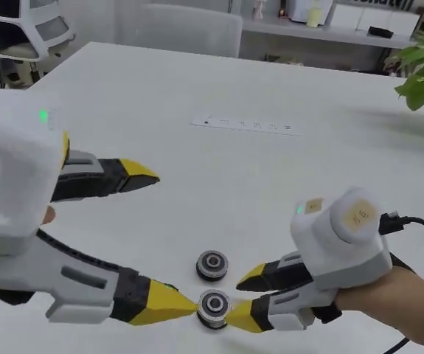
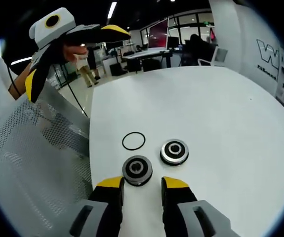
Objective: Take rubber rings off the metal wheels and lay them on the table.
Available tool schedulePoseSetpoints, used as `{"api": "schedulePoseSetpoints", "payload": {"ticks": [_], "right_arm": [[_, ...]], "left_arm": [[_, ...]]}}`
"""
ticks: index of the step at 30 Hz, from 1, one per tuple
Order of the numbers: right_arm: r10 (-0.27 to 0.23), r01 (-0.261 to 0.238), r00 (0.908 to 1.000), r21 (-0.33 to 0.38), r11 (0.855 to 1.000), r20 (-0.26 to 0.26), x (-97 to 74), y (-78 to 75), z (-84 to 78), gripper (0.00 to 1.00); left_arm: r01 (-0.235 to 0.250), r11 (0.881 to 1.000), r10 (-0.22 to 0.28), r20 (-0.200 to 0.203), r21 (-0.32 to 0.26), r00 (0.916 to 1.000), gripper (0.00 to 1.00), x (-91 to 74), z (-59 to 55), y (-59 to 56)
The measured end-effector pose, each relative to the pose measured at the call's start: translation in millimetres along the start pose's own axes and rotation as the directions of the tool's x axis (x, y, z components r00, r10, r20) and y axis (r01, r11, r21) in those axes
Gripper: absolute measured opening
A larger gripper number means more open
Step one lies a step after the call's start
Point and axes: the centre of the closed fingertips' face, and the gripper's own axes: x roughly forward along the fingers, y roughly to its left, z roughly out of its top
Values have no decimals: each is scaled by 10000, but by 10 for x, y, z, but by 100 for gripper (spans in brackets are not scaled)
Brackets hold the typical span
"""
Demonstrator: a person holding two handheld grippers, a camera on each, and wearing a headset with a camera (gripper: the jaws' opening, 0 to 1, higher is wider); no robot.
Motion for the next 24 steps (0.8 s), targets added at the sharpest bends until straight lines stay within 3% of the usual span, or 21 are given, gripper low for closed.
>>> {"api": "schedulePoseSetpoints", "payload": {"ticks": [6, 11, 15, 20, 24], "right_arm": [[-1, 4, 9999, 220, 9998, -112, 43, -8, -58, 29], [26, -26, 9999, 0, 10000, -101, 70, 14, -54, 29], [-73, 71, 9998, -77, 9999, -196, 86, -1, -76, 29], [-90, 85, 9997, -206, 9998, -242, 112, 4, -91, 29], [-41, 34, 9997, -290, 9996, -222, 128, 18, -85, 28]], "left_arm": [[437, 9989, -447, 612, 169, 9971, 75, 181, 196, 17], [595, 9977, -620, 784, 336, 9950, 72, 354, 224, 26], [894, 9959, -900, 945, 102, 9915, 67, 495, 165, -29], [1085, 9941, -1078, 793, -43, 9910, 56, 618, 24, -49], [1258, 9910, -1230, 587, -463, 9907, 55, 672, -168, -19]]}}
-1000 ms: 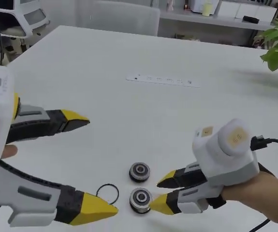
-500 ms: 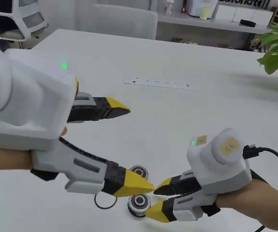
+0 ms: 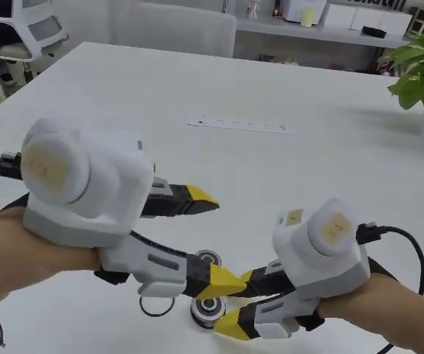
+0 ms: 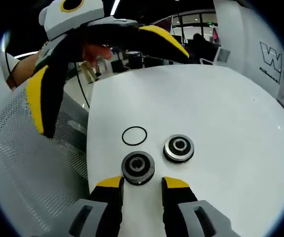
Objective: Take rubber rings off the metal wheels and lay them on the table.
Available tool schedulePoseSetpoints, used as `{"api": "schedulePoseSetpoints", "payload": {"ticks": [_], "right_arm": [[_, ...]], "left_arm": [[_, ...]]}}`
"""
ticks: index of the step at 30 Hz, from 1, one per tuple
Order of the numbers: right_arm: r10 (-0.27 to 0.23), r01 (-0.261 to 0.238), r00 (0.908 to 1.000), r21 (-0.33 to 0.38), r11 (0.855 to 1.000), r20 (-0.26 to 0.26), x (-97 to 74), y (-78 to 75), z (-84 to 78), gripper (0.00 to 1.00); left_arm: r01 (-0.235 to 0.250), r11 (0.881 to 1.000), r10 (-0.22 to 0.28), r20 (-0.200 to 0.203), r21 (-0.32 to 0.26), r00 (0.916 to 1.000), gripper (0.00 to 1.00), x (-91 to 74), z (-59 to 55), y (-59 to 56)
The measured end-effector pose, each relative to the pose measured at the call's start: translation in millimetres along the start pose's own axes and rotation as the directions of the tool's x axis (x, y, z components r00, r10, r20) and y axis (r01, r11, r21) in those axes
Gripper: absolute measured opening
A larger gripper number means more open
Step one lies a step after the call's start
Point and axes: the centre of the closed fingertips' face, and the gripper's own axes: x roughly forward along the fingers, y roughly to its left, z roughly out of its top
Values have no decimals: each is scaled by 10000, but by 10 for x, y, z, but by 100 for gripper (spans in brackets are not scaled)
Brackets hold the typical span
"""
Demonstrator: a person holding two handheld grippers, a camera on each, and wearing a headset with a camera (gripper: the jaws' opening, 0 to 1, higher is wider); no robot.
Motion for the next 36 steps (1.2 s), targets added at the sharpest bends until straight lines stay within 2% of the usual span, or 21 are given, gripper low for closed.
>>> {"api": "schedulePoseSetpoints", "payload": {"ticks": [3, 5, 6, 8, 13, 17, 19, 22, 24, 26, 29, 30, 32, 36], "right_arm": [[27, -27, 10000, -19, 10000, 62, 7, 4, 7, 26], [51, -52, 9999, 40, 10000, 97, 11, 5, 10, 26], [45, -46, 9999, 41, 10000, 104, 13, 3, 10, 26], [48, -48, 9999, 57, 10000, 109, 19, 1, 8, 26], [62, -62, 9999, -19, 10000, 129, 23, 9, 10, 25], [100, -99, 9998, -55, 9999, 161, 28, 16, 14, 25], [130, -128, 9997, -113, 9999, 189, 31, 24, 16, 24], [124, -121, 9998, -206, 9997, 170, 31, 29, 15, 23], [122, -118, 9998, -243, 9996, 159, 32, 28, 15, 23], [115, -111, 9998, -292, 9995, 150, 33, 27, 16, 23], [117, -112, 9998, -352, 9993, 136, 34, 32, 14, 23], [101, -97, 9999, -371, 9993, 123, 33, 30, 12, 23], [86, -81, 9999, -387, 9992, 117, 33, 26, 11, 23], [86, -81, 9999, -462, 9989, 103, 35, 30, 13, 23]], "left_arm": [[-70, 9990, 63, -166, -448, 9998, 50, -6, -158, 57], [-209, 9975, 202, -113, -675, 9997, 47, -5, -227, 94], [-401, 9923, 391, -112, -1171, 9992, 46, 1, -274, 121], [-449, 9895, 449, -34, -1376, 9990, 43, 17, -323, 139], [-251, 9935, 201, -454, -1113, 9988, 36, 85, -476, 54], [276, 9982, -334, -1099, -540, 9934, 34, 145, -617, -84], [390, 9980, -445, -1158, -492, 9923, 32, 170, -644, -122], [495, 9975, -558, -1356, -497, 9892, 30, 206, -703, -146], [466, 9980, -532, -1755, -418, 9830, 27, 220, -786, -142], [544, 9985, -528, -1931, 30, 9797, 23, 241, -837, -133], [576, 9982, -599, -2092, -175, 9760, 21, 275, -894, -125], [579, 9971, -658, -1727, -500, 9828, 20, 300, -848, -132], [623, 9965, -716, -1832, -558, 9805, 18, 299, -868, -144], [589, 9963, -691, -1767, -623, 9818, 17, 307, -859, -158]]}}
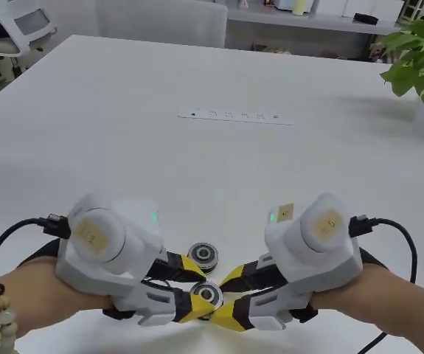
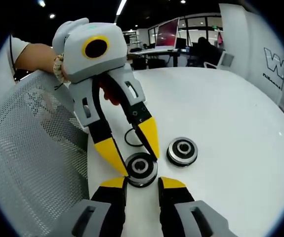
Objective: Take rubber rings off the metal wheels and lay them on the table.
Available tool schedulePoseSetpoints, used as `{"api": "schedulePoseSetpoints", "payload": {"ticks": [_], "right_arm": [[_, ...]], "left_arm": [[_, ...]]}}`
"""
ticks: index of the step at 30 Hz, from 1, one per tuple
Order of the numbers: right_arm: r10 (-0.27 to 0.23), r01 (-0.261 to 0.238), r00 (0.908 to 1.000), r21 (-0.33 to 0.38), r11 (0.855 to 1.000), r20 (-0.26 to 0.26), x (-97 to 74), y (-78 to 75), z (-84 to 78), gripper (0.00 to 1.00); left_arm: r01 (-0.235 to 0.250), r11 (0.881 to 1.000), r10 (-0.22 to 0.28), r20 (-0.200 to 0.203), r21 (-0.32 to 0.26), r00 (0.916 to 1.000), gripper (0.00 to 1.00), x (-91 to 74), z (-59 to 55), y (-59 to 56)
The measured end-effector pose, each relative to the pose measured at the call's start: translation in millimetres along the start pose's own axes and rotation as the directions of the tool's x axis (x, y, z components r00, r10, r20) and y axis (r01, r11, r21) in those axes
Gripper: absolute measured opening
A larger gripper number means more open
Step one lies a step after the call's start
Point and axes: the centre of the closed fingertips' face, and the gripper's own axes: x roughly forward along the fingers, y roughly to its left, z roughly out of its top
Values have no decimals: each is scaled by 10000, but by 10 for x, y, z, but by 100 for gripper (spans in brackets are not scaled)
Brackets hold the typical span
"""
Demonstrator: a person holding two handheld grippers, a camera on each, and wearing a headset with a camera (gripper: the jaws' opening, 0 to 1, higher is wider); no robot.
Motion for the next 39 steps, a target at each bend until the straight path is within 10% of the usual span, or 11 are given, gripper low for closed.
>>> {"api": "schedulePoseSetpoints", "payload": {"ticks": [19, 39], "right_arm": [[21, -24, 10000, -421, 9991, -90, -1, 6, -3, 19], [-64, 33, 9996, -1085, 9941, -281, -24, 2, -13, 15]], "left_arm": [[51, 9972, -61, 130, 753, 9999, 8, 2, -13, -65], [-73, 9995, 59, 419, 312, 9991, 8, 17, -1, -16]]}}
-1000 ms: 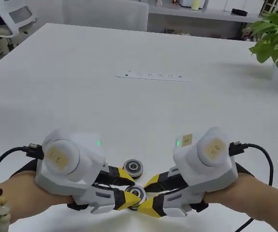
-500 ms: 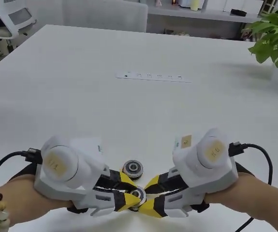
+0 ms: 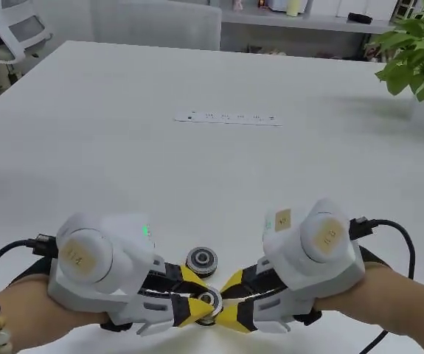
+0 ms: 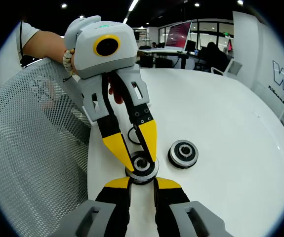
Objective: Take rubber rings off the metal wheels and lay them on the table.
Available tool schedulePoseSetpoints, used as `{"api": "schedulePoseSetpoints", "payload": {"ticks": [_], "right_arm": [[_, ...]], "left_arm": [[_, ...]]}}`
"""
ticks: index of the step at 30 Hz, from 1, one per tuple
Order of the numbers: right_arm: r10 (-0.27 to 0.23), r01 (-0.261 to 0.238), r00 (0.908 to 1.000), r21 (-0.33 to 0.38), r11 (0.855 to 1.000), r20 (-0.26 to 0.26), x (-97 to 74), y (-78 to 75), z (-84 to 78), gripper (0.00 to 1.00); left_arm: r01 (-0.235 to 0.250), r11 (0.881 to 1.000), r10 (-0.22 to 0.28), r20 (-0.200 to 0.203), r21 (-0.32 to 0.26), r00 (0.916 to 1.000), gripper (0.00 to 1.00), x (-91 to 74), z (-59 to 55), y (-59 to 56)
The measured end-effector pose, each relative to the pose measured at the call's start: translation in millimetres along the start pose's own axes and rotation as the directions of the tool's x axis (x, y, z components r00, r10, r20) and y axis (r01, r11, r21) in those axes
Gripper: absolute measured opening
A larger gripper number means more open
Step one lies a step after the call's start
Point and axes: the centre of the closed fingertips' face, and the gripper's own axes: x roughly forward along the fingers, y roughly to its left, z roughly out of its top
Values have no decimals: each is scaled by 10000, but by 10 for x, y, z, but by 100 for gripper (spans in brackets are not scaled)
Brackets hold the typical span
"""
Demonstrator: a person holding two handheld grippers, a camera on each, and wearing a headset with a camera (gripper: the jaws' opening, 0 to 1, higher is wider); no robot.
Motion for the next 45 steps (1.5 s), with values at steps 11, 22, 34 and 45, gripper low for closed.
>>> {"api": "schedulePoseSetpoints", "payload": {"ticks": [11, 22, 34, 45], "right_arm": [[-34, 32, 9998, -70, 10000, -177, -15, 1, -13, 11], [-369, 389, 9982, 429, 9983, -475, -25, -64, -45, 0], [-567, 855, 9924, 2807, 9560, -1092, -26, -88, -66, 0], [-795, 1115, 9930, 4657, 8779, -879, -78, -153, -59, 0]], "left_arm": [[-17, 10000, 17, 96, -56, 10000, 8, -10, 4, -3], [-94, 9999, 95, 177, -108, 9998, 8, -21, 5, 5], [-117, 9999, 118, 195, -40, 9997, 8, -24, 1, 8], [-185, 9998, 187, 194, -89, 9996, 8, -27, -8, 30]]}}
